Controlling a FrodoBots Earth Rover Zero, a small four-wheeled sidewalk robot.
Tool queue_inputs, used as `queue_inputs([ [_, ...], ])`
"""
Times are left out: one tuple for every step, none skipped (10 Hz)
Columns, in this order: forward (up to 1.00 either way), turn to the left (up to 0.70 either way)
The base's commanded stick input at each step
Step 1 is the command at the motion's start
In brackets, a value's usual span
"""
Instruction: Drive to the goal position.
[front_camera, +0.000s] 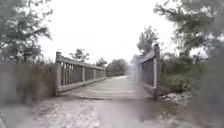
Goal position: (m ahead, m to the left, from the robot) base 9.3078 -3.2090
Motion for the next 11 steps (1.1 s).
queue_inputs([
  [0.60,0.00],
  [0.60,0.00],
  [0.60,0.00],
  [0.60,0.00],
  [0.60,0.00],
  [0.60,0.00],
  [0.60,0.00],
  [0.60,0.00],
  [0.60,0.00],
  [0.60,0.00],
  [0.60,0.00],
])
